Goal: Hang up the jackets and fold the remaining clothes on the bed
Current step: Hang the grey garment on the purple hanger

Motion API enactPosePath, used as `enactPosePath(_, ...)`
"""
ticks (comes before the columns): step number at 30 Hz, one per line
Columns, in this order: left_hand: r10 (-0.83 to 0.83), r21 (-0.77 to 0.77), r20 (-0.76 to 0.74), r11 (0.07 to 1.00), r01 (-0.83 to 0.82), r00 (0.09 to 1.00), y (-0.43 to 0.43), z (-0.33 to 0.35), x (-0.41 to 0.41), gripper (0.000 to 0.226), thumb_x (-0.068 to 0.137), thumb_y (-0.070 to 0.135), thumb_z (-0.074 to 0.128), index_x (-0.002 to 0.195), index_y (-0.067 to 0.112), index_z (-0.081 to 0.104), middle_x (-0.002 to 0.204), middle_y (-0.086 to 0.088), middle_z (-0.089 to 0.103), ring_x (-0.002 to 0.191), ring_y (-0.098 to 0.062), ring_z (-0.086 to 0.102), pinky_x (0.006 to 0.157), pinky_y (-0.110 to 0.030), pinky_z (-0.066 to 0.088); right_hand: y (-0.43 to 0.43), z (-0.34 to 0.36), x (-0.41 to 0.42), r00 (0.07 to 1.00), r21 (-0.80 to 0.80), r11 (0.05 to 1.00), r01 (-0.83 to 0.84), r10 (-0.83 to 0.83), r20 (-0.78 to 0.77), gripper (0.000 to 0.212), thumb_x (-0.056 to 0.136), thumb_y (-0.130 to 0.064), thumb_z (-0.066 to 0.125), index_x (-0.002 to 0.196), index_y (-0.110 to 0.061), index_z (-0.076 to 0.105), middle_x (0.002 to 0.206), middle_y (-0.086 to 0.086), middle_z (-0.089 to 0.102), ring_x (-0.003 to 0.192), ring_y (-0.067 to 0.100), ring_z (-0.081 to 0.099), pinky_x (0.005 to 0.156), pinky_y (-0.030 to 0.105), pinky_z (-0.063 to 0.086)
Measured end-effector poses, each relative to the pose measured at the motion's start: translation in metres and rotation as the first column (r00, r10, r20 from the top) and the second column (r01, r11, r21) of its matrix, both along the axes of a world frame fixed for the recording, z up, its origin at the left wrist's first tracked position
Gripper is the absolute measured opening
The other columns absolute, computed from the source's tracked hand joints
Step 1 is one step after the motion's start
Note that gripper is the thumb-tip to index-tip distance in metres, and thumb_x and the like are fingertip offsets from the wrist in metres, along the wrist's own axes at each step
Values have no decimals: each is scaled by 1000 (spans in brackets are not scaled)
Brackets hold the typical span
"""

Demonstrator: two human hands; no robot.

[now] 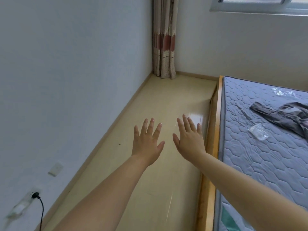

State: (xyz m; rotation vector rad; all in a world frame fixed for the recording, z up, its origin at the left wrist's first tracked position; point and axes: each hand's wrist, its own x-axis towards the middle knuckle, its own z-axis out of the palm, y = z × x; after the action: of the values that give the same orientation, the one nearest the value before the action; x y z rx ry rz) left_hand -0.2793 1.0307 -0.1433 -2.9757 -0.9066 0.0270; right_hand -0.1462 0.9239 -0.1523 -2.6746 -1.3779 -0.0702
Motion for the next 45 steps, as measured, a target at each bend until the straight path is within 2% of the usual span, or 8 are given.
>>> enactPosePath(9, -152, -53, -15, 987, 151, 988, 69, -14, 85, 68, 97, 59, 13, 150, 29, -16, 158, -2, -22, 144, -24, -25, 114, -52, -11, 40, -10, 70, 989, -7, 989, 147, -147, -4, 65, 98, -53, 15, 153, -20, 3, 161, 5, -4, 148, 25, -5, 118, 49, -2)
enactPosePath(12, -217, -36, 6, 975, 217, 976, 96, -15, 150, 68, 97, 59, 14, 151, 29, -14, 158, -2, -22, 144, -24, -24, 114, -52, -12, 61, -14, 126, 976, 42, 976, 216, -216, 9, 74, 90, -57, 4, 153, -19, 10, 161, 7, 5, 148, 26, 3, 117, 49, 0)
enactPosePath(17, -325, -19, 9, 945, 325, 946, 140, -14, 290, 68, 97, 58, 17, 152, 29, -11, 159, -1, -19, 145, -23, -22, 115, -52, -9, 99, -16, 250, 952, 94, 949, 302, -305, 14, 74, 91, -56, 9, 151, -15, 22, 159, 10, 17, 147, 28, 14, 115, 50, 1)
enactPosePath(23, -381, -39, 44, 923, 383, 923, 189, -2, 435, 67, 98, 56, 21, 152, 28, -7, 160, -1, -15, 146, -22, -19, 115, -52, -8, 130, -13, 385, 924, 87, 922, 379, -382, 25, 79, 87, -56, 4, 152, -14, 18, 159, 11, 14, 147, 29, 11, 115, 49, -2)
enactPosePath(29, -416, -95, 84, 901, 423, 906, 229, -18, 572, 67, 98, 55, 22, 153, 28, -5, 160, -1, -13, 146, -22, -17, 115, -53, -4, 175, -26, 506, 896, 57, 896, 440, -442, 32, 65, 98, -49, 30, 151, -14, 20, 160, 10, 13, 148, 27, 10, 116, 52, 2)
enactPosePath(33, -492, -117, 82, 859, 498, 867, 255, -43, 681, 66, 98, 54, 25, 153, 27, -1, 161, 0, -10, 147, -22, -14, 115, -53, -1, 198, -48, 598, 862, 43, 861, 506, -506, -15, 64, 99, -44, 37, 151, -13, 19, 160, 10, 10, 148, 27, 8, 116, 54, 2)
enactPosePath(41, -712, -221, -52, 692, 687, 701, 255, -88, 909, 66, 99, 52, 26, 153, 25, 1, 161, -1, -6, 148, -22, -9, 116, -53, 2, 187, -101, 774, 614, -123, 633, 764, -773, -161, 64, 99, -43, 34, 151, -12, 16, 160, 11, 9, 147, 24, 7, 115, 54, 2)
enactPosePath(45, -733, -366, -65, 649, 667, 677, 207, -127, 985, 65, 99, 50, 31, 153, 26, 6, 161, -1, -2, 148, -21, -6, 117, -52, 5, 148, -138, 827, 498, -192, 534, 823, -842, -208, 65, 98, -42, 37, 151, -9, 18, 159, 13, 12, 146, 26, 12, 114, 55, 6)
